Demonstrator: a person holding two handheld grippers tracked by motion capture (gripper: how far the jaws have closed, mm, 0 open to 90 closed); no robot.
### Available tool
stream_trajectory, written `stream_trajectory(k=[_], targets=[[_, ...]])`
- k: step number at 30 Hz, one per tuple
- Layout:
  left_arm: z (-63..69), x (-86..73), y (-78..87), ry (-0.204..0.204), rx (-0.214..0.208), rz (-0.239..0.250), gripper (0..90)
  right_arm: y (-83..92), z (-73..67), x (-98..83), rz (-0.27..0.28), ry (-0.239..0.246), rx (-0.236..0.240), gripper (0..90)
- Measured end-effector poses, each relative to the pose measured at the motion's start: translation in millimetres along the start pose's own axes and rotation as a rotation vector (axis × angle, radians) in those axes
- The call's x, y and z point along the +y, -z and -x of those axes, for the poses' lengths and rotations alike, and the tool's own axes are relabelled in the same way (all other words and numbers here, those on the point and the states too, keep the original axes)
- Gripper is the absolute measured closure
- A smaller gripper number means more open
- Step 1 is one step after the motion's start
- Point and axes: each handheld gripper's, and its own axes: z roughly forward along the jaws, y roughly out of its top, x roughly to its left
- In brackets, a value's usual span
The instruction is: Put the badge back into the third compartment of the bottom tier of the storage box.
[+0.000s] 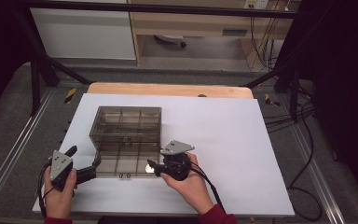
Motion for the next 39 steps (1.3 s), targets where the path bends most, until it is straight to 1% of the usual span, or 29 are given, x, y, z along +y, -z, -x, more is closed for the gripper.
stream_trajectory(k=[2,3,4,5,7,10,12,16,20,23,26,31,34,37,39], targets=[[1.3,0.2,-0.6,-0.01,0.002,-0.008,6.1,0.9,1.0,-1.7,-0.001,-0.001,0.0,41.5],[1.5,-0.1,-1.3,-0.008,0.002,-0.015,6.1,0.8,1.5,-2.8,0.002,-0.008,-0.004,38.6],[1.2,-0.5,-1.7,-0.008,0.005,-0.026,6.1,0.4,1.6,-3.9,0.001,-0.01,-0.017,36.5],[0.6,-1.5,-2.4,-0.004,0.006,-0.041,6.1,-0.1,1.4,-4.6,0.001,-0.003,-0.026,36.1],[-0.6,-2.7,-2.9,0.007,0.003,-0.051,6.0,-1.1,1.3,-5.1,-0.004,-0.003,-0.03,33.0],[-1.5,-3.6,-4.0,0.011,-0.002,-0.062,5.9,0.6,1.9,-4.4,-0.004,0.003,-0.041,32.5],[-0.9,-2.9,-4.0,0.006,-0.003,-0.06,5.9,3.4,3.4,-3.9,-0.005,0.003,-0.035,31.8],[0.2,-2.4,-3.1,0.002,-0.004,-0.055,5.8,10.2,8.2,-3.0,0.002,-0.006,-0.058,25.4],[-0.1,-1.7,-1.7,0.006,-0.003,-0.048,5.8,13.4,11.3,-3.3,0.005,-0.004,-0.065,20.3],[-1.0,-1.9,-1.9,0.01,-0.002,-0.05,5.8,15.3,12.7,-2.8,0.012,-0.009,-0.079,14.9],[-0.2,-1.9,-2.3,0.005,-0.007,-0.054,5.8,17.4,16.7,-2.3,0.009,-0.018,-0.094,10.4],[0.7,-1.1,-2.5,0.0,-0.01,-0.052,5.8,22.6,24.6,-3.0,0.016,-0.041,-0.119,6.6],[0.4,-1.2,-2.4,0.001,-0.01,-0.052,5.8,24.7,29.0,-3.5,0.026,-0.049,-0.123,4.9],[1.6,-1.9,-2.8,0.001,-0.012,-0.057,5.8,25.7,31.8,-4.4,0.033,-0.041,-0.139,4.1],[3.3,-1.9,-3.2,-0.006,-0.016,-0.061,5.8,26.8,33.3,-5.4,0.04,-0.022,-0.15,3.6]])
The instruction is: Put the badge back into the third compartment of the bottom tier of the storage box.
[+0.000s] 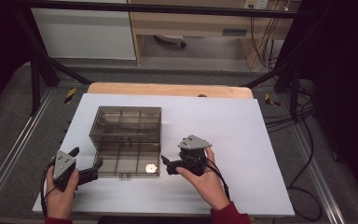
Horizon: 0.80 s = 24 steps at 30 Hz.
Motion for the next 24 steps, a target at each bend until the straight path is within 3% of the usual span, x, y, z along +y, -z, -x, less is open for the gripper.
stream_trajectory(k=[7,12,24], targets=[[1.0,-0.4,-1.4,-0.005,-0.004,-0.003,5.8,2.0,4.0,-2.4,0.018,0.021,-0.027,3.7],[1.4,-0.9,-1.7,-0.01,-0.005,-0.009,5.8,5.6,9.8,-4.5,0.011,0.026,-0.021,4.2],[3.2,1.6,-0.1,-0.013,-0.015,0.003,5.8,28.4,38.5,-11.7,0.057,-0.027,-0.056,5.0]])
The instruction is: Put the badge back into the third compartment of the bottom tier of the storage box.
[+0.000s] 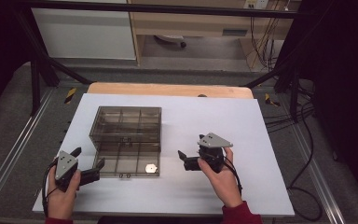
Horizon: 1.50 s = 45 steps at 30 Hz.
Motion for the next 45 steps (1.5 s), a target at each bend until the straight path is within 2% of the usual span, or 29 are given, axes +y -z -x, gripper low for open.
stream_trajectory(k=[5,17,30,35,45], targets=[[0.2,1.7,1.4,0.001,0.003,0.014,5.9,11.5,10.5,-5.7,0.023,-0.032,-0.012,4.2],[1.6,2.7,2.0,0.001,-0.014,0.015,5.9,31.7,29.2,-18.6,0.08,-0.009,-0.079,4.0],[2.5,4.5,3.6,0.014,-0.034,0.024,5.9,50.8,45.7,-34.8,0.072,-0.04,-0.121,2.8],[3.4,6.3,7.4,0.013,-0.036,0.036,5.9,59.3,53.1,-46.1,0.065,-0.055,-0.142,2.8],[11.6,12.1,16.8,0.022,-0.057,0.048,5.9,73.6,57.6,-71.1,0.047,-0.086,-0.16,3.0]])
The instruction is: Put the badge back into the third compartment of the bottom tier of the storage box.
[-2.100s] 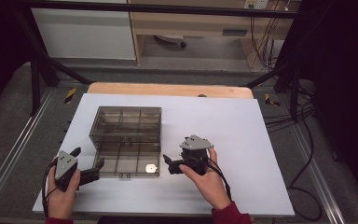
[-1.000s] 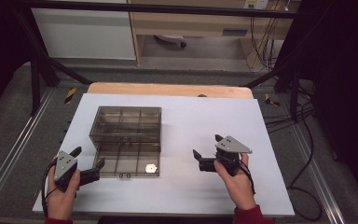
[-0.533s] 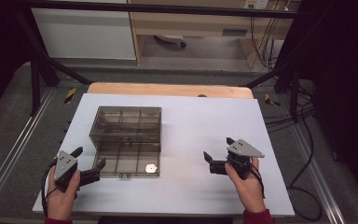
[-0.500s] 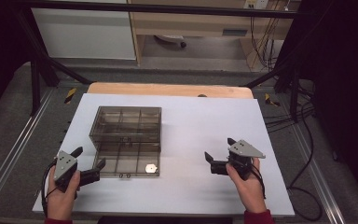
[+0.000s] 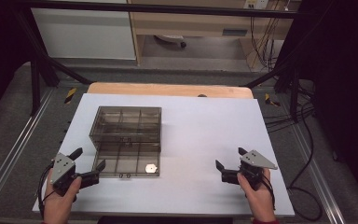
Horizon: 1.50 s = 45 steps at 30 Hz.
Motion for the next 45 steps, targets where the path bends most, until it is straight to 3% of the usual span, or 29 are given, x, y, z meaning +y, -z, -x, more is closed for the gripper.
stream_trajectory(k=[3,11,15,19,23,27,30,34,41,45], targets=[[7.7,1.3,0.6,0.012,-0.003,-0.016,5.8,1.1,1.3,-5.4,-0.017,-0.007,0.0,3.0],[30.9,-5.8,6.0,-0.008,-0.05,-0.057,7.2,-2.2,-1.8,-15.4,-0.049,-0.023,0.003,3.3],[38.0,-13.3,10.2,-0.017,-0.052,-0.092,15.2,-4.3,-5.0,-15.3,-0.049,-0.015,0.005,3.3],[41.7,-19.1,15.3,-0.005,-0.054,-0.116,31.2,-5.7,-6.3,-15.6,-0.06,-0.008,0.004,3.3],[40.0,-23.7,18.0,0.015,-0.047,-0.141,54.1,-6.0,-7.1,-15.0,-0.056,-0.006,0.005,3.4],[38.3,-26.8,19.4,0.009,-0.057,-0.164,76.0,-6.4,-8.1,-14.7,-0.058,-0.006,0.008,3.4],[38.4,-28.5,17.8,0.003,-0.057,-0.192,84.0,-6.9,-7.9,-15.1,-0.062,-0.006,0.008,3.4],[37.1,-29.6,17.3,0.005,-0.043,-0.218,89.3,-6.2,-8.3,-14.4,-0.056,-0.015,0.013,3.4],[39.0,-32.9,12.8,0.014,-0.041,-0.281,90.0,-7.2,-8.3,-15.1,-0.061,-0.012,0.012,3.4],[39.1,-33.5,11.4,0.015,-0.046,-0.289,90.0,-6.8,-8.3,-14.8,-0.06,-0.011,0.012,3.4]])
